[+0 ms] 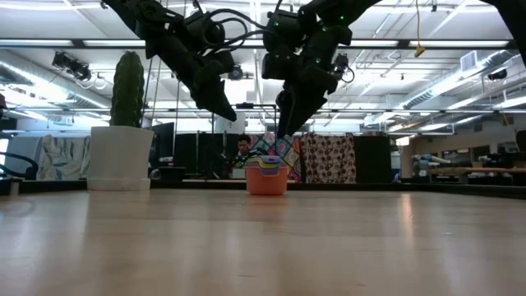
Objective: Nest measuring cups in basket
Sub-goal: Put the stacked measuring cups into the transparent bin
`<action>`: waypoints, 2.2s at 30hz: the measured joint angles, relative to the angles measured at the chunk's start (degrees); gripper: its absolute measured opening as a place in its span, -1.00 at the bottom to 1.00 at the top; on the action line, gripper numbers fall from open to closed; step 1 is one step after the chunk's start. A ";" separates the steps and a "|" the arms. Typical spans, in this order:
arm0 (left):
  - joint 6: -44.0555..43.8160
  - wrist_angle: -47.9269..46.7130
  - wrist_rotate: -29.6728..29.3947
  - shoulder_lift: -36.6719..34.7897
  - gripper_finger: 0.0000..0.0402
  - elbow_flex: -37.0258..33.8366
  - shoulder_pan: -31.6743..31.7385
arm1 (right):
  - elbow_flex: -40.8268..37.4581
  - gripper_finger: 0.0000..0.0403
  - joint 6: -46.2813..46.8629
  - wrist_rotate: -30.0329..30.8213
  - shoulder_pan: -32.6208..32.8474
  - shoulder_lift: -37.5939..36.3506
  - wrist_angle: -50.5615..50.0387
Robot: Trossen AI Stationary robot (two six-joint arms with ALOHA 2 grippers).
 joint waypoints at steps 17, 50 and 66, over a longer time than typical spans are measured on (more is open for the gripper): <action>0.00 -0.02 0.00 0.01 -0.74 0.02 0.00 | -0.38 0.63 -12.75 3.90 -0.33 -0.01 2.39; 0.00 -0.01 0.00 0.01 -0.74 0.02 0.00 | -7.11 0.62 -31.43 1.67 -3.89 0.00 13.09; 0.00 -0.02 0.00 -0.01 -0.74 0.02 -0.02 | -11.82 0.62 -33.62 0.91 -4.56 0.00 20.60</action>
